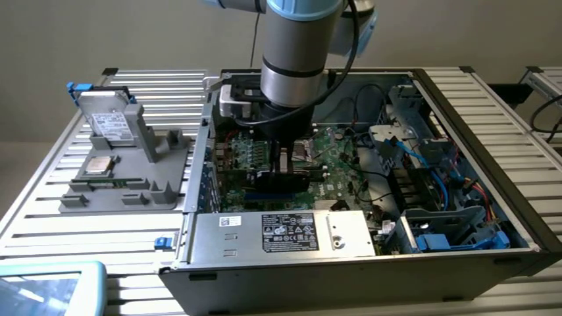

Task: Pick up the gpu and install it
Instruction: 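Insert the gpu into the slot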

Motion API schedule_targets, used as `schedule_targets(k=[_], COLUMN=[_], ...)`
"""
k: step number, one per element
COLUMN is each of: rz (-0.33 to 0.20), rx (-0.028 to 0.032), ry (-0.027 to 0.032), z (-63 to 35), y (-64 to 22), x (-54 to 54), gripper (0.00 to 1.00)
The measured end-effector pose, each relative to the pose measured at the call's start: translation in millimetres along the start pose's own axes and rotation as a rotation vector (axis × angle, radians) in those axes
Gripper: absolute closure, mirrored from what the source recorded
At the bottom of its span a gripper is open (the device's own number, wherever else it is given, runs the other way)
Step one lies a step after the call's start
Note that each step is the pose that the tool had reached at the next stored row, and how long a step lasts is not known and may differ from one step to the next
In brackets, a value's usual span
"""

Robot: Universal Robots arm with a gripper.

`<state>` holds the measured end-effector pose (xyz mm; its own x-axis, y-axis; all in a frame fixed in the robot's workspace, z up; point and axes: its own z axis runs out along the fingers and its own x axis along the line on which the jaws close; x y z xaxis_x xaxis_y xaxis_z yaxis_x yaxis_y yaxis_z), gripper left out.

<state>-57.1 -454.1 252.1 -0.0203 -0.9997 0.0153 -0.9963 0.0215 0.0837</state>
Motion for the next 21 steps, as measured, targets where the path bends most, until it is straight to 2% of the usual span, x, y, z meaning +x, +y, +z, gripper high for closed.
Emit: schedule_targets(k=[21], rz=[0.000], rx=[0.0001], ry=[0.0001], z=[0.6], y=[0.3], x=[0.0], gripper=[0.73])
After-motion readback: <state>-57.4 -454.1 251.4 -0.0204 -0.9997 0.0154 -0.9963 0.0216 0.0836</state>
